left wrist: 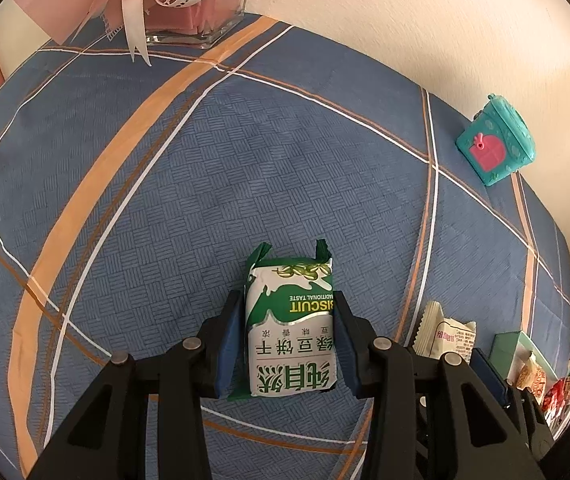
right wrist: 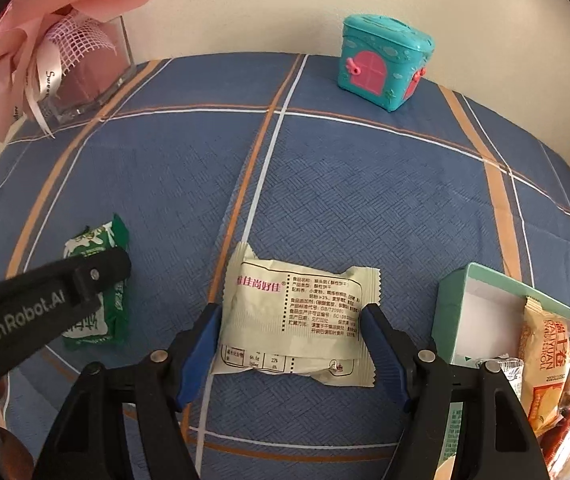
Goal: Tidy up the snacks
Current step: 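Lift the milk pack and pastry and carry both over the tray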
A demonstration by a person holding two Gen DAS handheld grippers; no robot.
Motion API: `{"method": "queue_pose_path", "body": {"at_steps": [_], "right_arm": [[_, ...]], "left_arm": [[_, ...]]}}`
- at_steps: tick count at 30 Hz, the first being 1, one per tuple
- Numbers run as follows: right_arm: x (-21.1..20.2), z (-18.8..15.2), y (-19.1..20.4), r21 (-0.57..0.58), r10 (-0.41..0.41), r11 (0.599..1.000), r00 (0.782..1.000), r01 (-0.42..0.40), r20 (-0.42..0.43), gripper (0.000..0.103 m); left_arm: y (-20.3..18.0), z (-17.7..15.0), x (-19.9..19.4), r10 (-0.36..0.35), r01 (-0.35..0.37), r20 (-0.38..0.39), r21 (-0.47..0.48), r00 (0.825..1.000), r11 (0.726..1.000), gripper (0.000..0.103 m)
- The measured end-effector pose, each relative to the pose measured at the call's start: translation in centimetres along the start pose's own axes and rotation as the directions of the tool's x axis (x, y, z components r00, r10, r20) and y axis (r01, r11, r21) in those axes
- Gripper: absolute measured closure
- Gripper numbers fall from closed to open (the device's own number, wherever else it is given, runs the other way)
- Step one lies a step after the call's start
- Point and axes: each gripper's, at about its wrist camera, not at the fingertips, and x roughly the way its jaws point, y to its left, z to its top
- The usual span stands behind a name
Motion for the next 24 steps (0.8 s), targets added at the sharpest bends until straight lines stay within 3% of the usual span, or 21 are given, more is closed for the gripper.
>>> {"method": "queue_pose_path", "body": {"at_steps": [3,8,15,24], "right_arm": [[-0.1,-0.1,0.1,-0.002,0.0,1.0,1.0,0.0,0.0,0.032],[-0.7,0.0,0.2,-0.006,0.0,1.0,1.0,0.0,0.004,0.046],[-3.3,-0.4,-1.0,0.036,0.068,0.997,0.998,-0.068,0.007,0.048],[-9.8,-1.2,-3.2,0.082,0.077,0.993,0.996,-0.081,0.052,0.048]], "left_arm": [[0.0,0.1,0.0,0.0,0.0,-0.002,-0.001,1.0,1.0,0.059],[-0.1,0.0,-0.2,0.004,-0.004,-0.005,-0.008,1.0,1.0,0.061],[-0.1,-0.3,-2.7,0.003,-0.003,0.026,-0.01,1.0,1.0,0.061],[-1.5,-1.8,-8.0,-0.016,0.014,0.073,0.024,0.997,1.0,0.061]]}}
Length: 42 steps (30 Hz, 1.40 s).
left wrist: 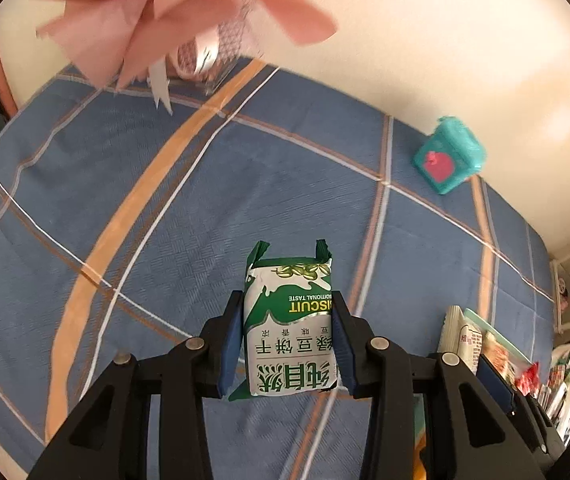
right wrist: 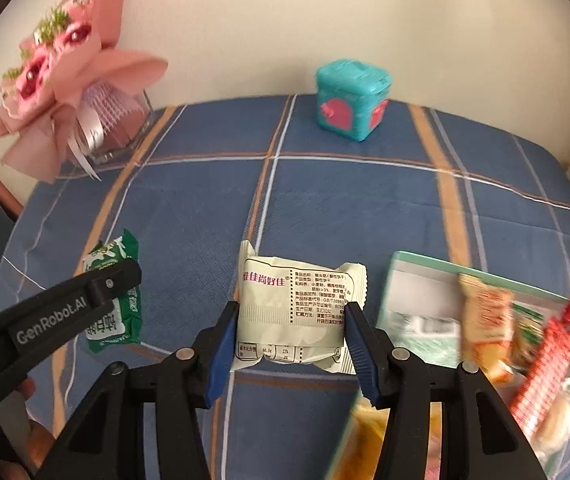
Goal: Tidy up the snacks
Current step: 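Lift the milk pack and pastry and carry both over the tray, then open the left tool to drop the milk pack while the right tool drops the pastry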
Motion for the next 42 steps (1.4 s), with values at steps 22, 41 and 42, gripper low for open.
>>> {"method": "queue_pose_path", "body": {"at_steps": [22,41,42], "right_arm": [[-6.3,-6.2,-14.6,0.211,-0.144,0.965,0.988,0.152,-0.054,0.048],[-5.2,-9.2,-18.7,0.28,-0.11,0.949,0.984,0.147,-0.143,0.047],[-5.2,-9.2,-18.7,0.281,-0.107,0.949,0.984,0.144,-0.143,0.047]], "left_arm": [[-13.8,-8.6,-3.2,-0.099,0.114,-0.067,0.258,0.993,0.959,0.061],[-17.7,-11.6,-0.1,-0.14,0.193,-0.198,0.285,0.97,0.939,0.06],[-17.4,-11.5,-0.2,-0.134,0.186,-0.194,0.282,0.972,0.941,0.06]]}}
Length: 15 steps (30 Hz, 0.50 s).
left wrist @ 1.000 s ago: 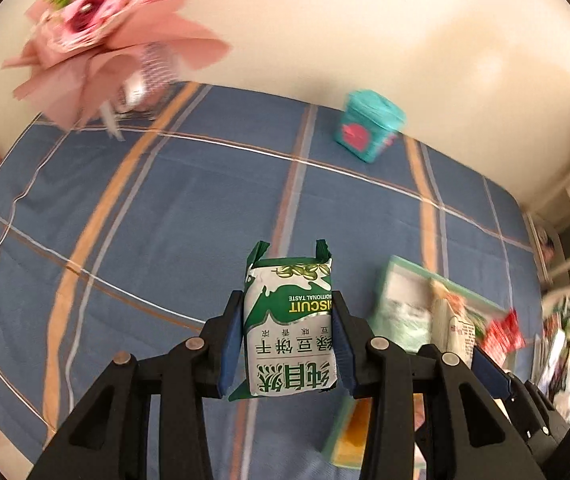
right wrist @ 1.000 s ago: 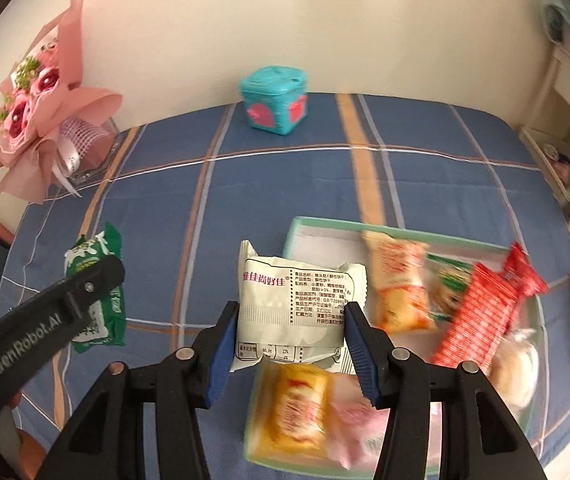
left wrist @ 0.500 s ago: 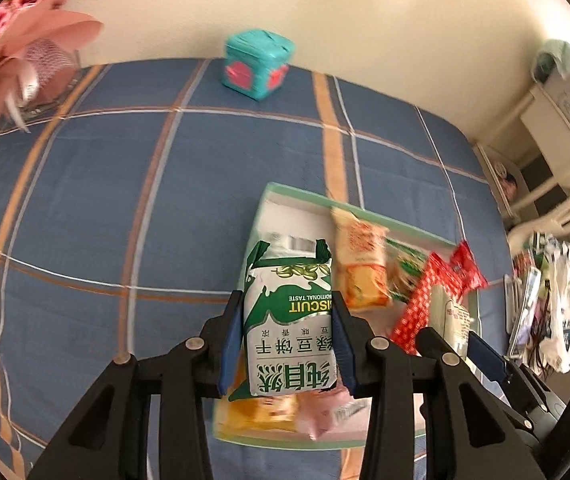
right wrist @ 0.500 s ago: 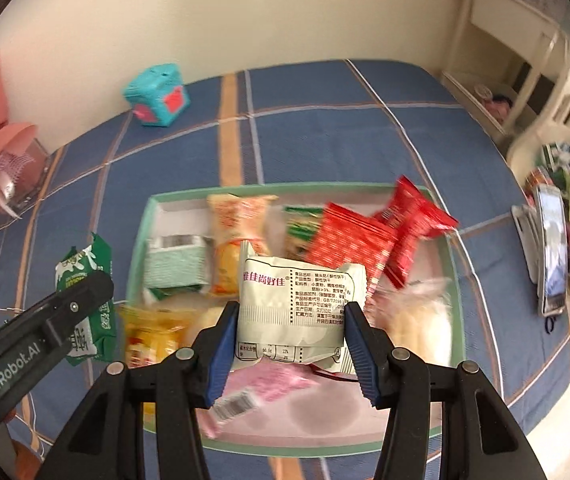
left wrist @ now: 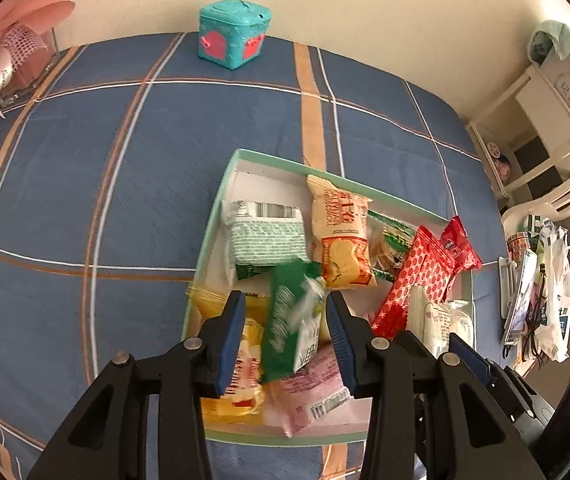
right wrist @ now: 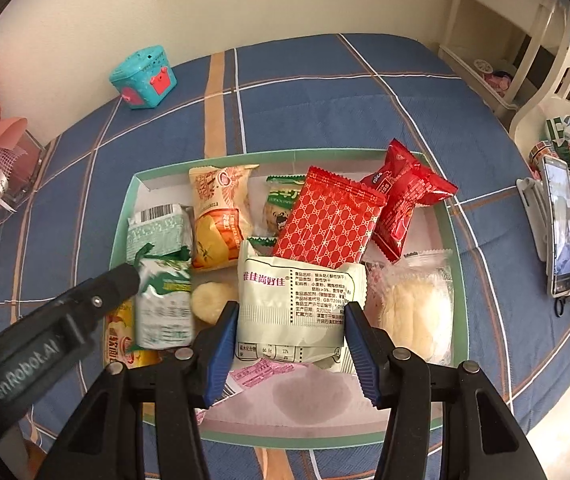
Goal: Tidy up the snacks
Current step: 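Open the left tool to drop the milk pack while the right tool drops the pastry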
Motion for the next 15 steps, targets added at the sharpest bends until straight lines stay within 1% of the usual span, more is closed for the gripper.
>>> {"method": "queue_pose_path", "body": {"at_steps": [2,4,5,6,8,9,10,11,12,13,14,15], "right_arm": [[0.0,-0.1,0.0,0.001,0.001,1.0,1.0,-0.001,-0.002,0.045],[0.0,-0.2,0.0,0.002,-0.001,1.0,1.0,0.001,-0.002,0.044],[0.0,-0.2,0.0,0.001,0.002,1.0,1.0,-0.002,-0.006,0.043],[0.1,-0.3,0.0,0.0,0.006,1.0,1.0,-0.006,-0.007,0.042],[0.1,-0.5,0.0,-0.004,0.007,1.0,1.0,-0.007,-0.013,0.039],[0.1,-0.6,0.0,-0.005,0.006,1.0,1.0,-0.006,-0.014,0.038],[0.1,-0.7,0.1,-0.005,0.007,1.0,1.0,-0.007,-0.009,0.033],[0.0,-0.8,0.1,-0.006,0.009,1.0,1.0,-0.009,-0.004,0.03],[-0.1,-0.9,0.1,-0.008,0.009,1.0,1.0,-0.009,0.0,0.029],[-0.2,-1.1,0.2,-0.013,0.01,1.0,1.0,-0.01,0.003,0.028],[-0.3,-1.2,0.3,-0.021,0.011,1.0,1.0,-0.011,0.008,0.025],[-0.5,-1.4,0.4,-0.028,0.01,1.0,1.0,-0.009,0.014,0.023]], "left_arm": [[0.3,-0.1,-0.3,0.008,-0.008,0.0,-0.008,1.0,1.0,0.057],[0.8,-0.3,-0.6,0.015,-0.015,0.001,-0.017,1.0,1.0,0.043],[1.0,-0.4,-0.8,0.023,-0.023,0.003,-0.02,1.0,1.0,0.04],[1.2,-0.5,-1.0,0.039,-0.039,0.007,-0.024,0.999,0.999,0.038],[1.8,-0.8,-1.4,0.081,-0.08,0.016,-0.025,0.997,0.996,0.036],[2.0,-1.0,-1.6,0.104,-0.104,0.019,-0.025,0.994,0.994,0.034],[2.4,-1.2,-1.7,0.128,-0.128,0.022,-0.027,0.991,0.991,0.027],[2.7,-1.4,-1.9,0.146,-0.146,0.026,-0.028,0.989,0.989,0.024],[3.1,-1.7,-2.1,0.166,-0.165,0.034,-0.027,0.986,0.986,0.021],[3.3,-1.9,-2.3,0.182,-0.181,0.039,-0.024,0.982,0.983,0.021],[3.5,-2.1,-2.5,0.201,-0.201,0.043,-0.017,0.979,0.98,0.02],[3.7,-2.3,-2.7,0.212,-0.212,0.046,-0.012,0.976,0.977,0.015]]}}
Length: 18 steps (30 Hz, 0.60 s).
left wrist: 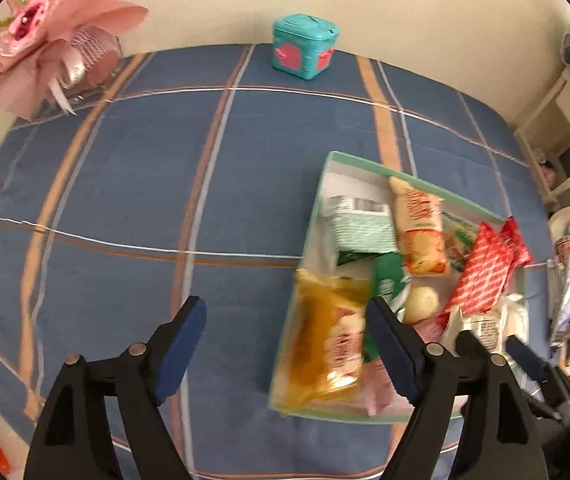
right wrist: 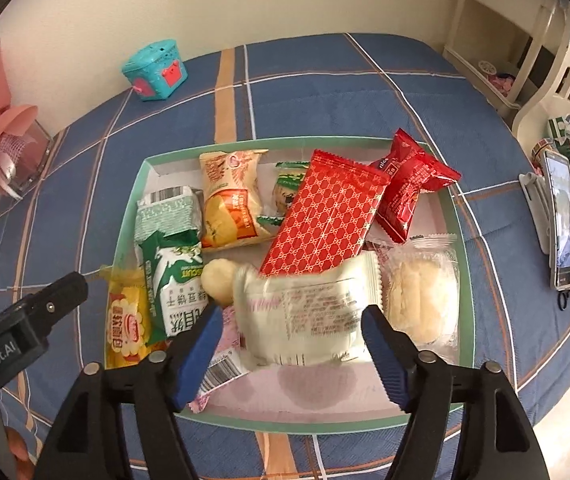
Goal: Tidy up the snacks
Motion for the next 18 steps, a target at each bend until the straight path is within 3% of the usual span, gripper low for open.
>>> {"method": "queue_pose_path", "body": {"at_steps": [4,7,14,18], "right_arm": [[-0.4,-0.6,0.4,-0.015,-0.008,1.0,1.0,0.008,0.012,0.013],[-0.7,-1.1,0.6,-0.023,-0.007,1.0,1.0,0.007,0.018,0.0],[-2.0,-2.6,1.3,-0.05,-0.015,0.999,0.999,0.017,0.045,0.0],[-2.8,-3.6,1.7,-0.069,-0.025,0.997,0.998,0.029,0.063,0.0]], "left_arm": [[0.7,-1.0,-1.0,0.054,-0.055,0.028,0.017,0.998,0.998,0.006],[1.1,-2.0,-1.5,0.078,-0.079,0.035,0.021,0.996,0.997,0.006],[2.6,-3.9,-2.6,0.127,-0.126,0.042,-0.015,0.991,0.992,0.006],[3.5,-5.0,-3.6,0.199,-0.197,0.056,-0.036,0.979,0.98,0.006]]}}
